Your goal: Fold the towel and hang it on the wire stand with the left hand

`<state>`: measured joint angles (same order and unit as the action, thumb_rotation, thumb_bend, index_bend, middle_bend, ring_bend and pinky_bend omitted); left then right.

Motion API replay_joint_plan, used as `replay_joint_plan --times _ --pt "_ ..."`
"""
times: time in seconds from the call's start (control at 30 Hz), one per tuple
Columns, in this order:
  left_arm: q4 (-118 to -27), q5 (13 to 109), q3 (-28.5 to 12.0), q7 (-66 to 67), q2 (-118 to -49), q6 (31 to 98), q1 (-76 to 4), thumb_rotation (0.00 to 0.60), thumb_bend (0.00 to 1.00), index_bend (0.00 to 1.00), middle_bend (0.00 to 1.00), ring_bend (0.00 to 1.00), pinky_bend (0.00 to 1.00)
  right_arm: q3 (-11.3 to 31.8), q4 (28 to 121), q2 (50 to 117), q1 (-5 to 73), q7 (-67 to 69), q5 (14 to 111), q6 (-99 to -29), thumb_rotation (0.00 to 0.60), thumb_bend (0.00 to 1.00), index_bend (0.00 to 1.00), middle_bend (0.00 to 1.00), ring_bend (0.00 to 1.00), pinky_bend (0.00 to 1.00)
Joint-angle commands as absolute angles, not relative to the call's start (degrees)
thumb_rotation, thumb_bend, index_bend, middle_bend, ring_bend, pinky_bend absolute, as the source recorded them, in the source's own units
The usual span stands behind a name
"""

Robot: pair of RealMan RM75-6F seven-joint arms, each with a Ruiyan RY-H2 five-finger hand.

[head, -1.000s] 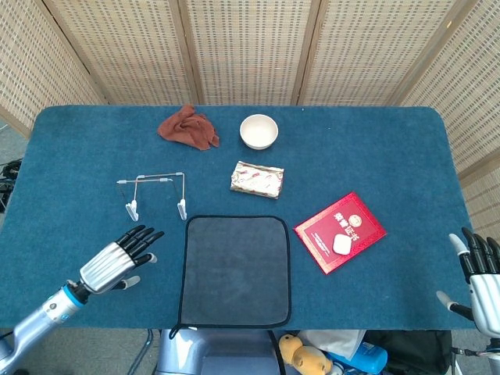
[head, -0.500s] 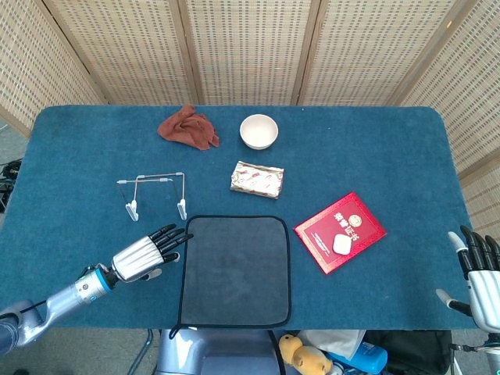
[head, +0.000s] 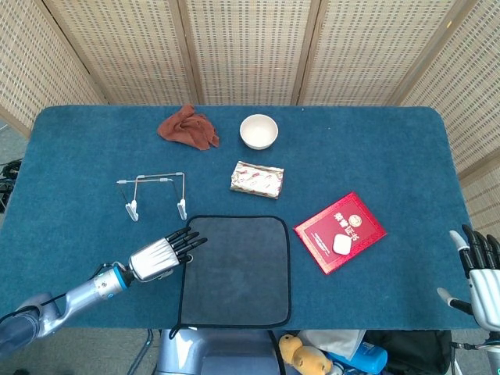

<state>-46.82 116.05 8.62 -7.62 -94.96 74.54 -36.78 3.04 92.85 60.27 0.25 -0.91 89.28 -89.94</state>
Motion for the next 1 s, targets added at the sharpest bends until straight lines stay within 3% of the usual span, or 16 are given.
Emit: replay_joint_plan --times 0.03,0.67,1.0 --pt "-46.9 115.5 8.8 -7.3 -95.3 73.9 -37.2 0.6 0.24 0.42 0.0 0.0 0.08 3.0 92.8 60.3 0.3 -0.9 89.2 -89.8 0.6 0.0 0.0 0.0 0.0 0.0" --pt "-46.1 111.9 9.5 -4.4 -99.2 71.0 -39.4 0.6 0.24 0.42 0.0 0.0 0.08 3.1 92.6 60.2 0.5 -0.4 88.5 -89.2 0.6 0.0 0.0 0.0 0.0 0.0" --pt "-48.0 111.1 10.0 -2.2 -98.9 70.4 -40.4 0.6 0.39 0.43 0.0 0.0 0.08 3.1 92.7 60.1 0.5 -0.1 88.4 -89.2 0.6 0.0 0.0 0.0 0.0 0.0"
